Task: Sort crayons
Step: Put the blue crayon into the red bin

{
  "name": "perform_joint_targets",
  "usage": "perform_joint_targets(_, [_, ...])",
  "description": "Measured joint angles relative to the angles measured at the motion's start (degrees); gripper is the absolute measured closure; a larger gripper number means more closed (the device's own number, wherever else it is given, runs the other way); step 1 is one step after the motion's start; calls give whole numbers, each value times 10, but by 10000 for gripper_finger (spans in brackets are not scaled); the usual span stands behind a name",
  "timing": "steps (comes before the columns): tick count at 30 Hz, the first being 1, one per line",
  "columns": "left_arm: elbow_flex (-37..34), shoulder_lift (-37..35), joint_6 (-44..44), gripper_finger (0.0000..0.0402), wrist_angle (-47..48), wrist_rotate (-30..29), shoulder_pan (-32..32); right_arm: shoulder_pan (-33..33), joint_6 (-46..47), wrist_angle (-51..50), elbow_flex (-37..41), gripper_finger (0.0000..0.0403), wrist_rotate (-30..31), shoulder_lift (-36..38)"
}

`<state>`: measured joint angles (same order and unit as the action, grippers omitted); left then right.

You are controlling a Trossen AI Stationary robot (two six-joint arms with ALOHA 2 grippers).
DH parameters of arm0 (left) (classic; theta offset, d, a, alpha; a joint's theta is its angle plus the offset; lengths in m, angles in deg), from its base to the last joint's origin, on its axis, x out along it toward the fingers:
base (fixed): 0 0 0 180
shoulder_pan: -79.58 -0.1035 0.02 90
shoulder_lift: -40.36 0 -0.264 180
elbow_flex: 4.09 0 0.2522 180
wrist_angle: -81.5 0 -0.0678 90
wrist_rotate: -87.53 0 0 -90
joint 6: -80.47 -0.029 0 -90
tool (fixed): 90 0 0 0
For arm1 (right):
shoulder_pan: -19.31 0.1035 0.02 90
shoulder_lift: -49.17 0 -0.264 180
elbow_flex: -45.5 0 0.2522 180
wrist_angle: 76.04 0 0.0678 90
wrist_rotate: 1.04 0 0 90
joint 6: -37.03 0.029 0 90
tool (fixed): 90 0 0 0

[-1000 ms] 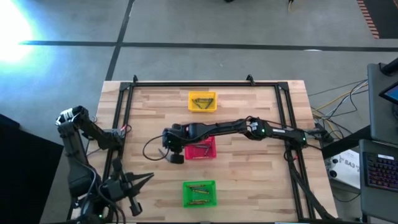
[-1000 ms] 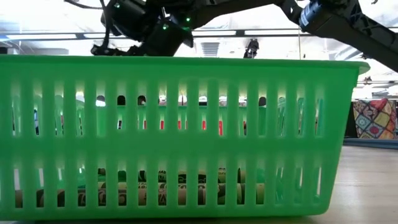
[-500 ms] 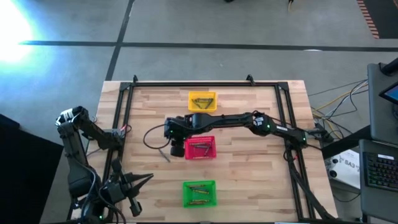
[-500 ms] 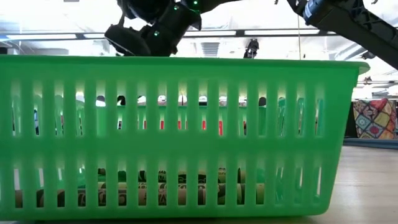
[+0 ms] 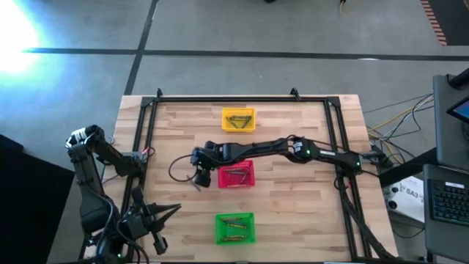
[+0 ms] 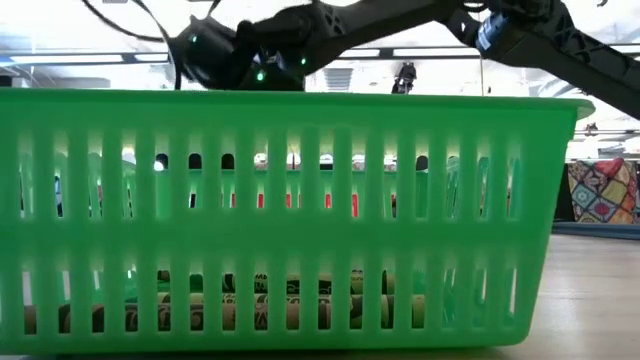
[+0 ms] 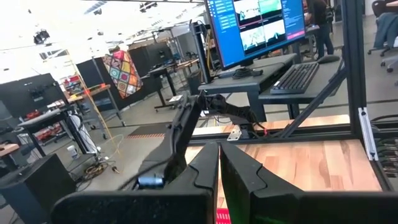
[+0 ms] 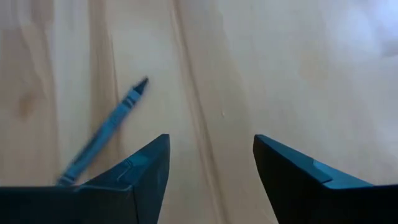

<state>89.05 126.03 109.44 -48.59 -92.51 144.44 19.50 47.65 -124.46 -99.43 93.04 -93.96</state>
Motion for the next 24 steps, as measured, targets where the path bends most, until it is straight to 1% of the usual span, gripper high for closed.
perform_joint_targets(8, [0, 0, 1, 402, 9, 0, -2, 26, -8, 62, 7, 179, -6, -24])
perform_joint_targets(11, [0, 0, 2, 402, 9, 0, -2, 34, -11, 87, 22, 179, 2, -24])
perform_joint_targets(19, [0, 0, 2, 402, 12, 0, -2, 54, -38, 86, 28, 179, 5, -23])
perform_joint_targets(24, [0, 0, 2, 402, 13, 0, -2, 67, -61, 95, 15, 179, 11, -23])
